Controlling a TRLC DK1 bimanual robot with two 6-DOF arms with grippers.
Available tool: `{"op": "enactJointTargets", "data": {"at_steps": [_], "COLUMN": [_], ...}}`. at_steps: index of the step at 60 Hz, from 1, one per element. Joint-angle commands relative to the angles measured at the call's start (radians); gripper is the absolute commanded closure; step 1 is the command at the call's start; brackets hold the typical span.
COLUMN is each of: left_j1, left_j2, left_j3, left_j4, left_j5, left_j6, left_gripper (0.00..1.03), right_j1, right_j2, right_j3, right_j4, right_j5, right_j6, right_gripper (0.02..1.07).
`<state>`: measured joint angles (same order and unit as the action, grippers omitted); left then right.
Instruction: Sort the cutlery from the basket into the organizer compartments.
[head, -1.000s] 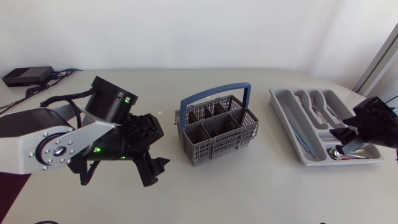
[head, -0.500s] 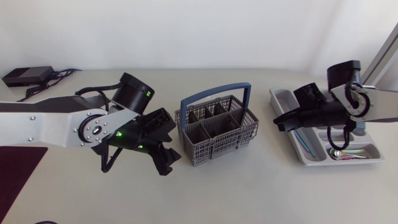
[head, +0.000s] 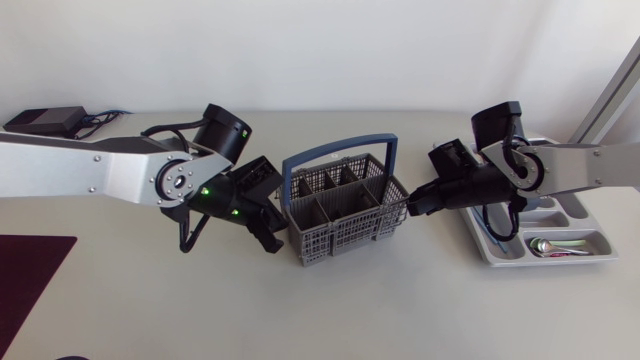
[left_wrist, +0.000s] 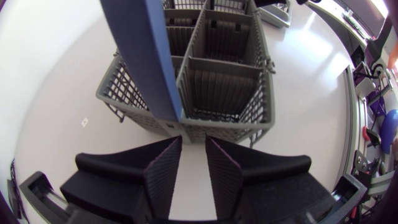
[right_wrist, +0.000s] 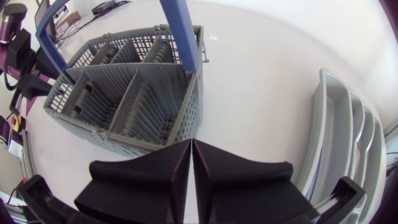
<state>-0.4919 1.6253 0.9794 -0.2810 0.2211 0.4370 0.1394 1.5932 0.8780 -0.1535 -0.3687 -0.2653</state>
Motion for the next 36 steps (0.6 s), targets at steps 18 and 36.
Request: {"op": "enactJointTargets", "data": {"at_steps": [18,36], "left_j1": [0.138,0.199], "left_j2": [0.114,0.192], "left_j3": [0.113,0.203], "left_j4": [0.022,0.017], "left_j5": [0.069,0.11], "left_j6": [0.023,0.043], "left_gripper": [0.79,0.79], "right_j1": [0.131,0.183], "right_j2": [-0.056,0.001], "right_j3": [-0.036,0.036], "right_j4": [-0.015,-0.009], "right_j5": [0.042,0.097], "right_j6": [0.061,0.106], "right_gripper": [0.99,0.99]}}
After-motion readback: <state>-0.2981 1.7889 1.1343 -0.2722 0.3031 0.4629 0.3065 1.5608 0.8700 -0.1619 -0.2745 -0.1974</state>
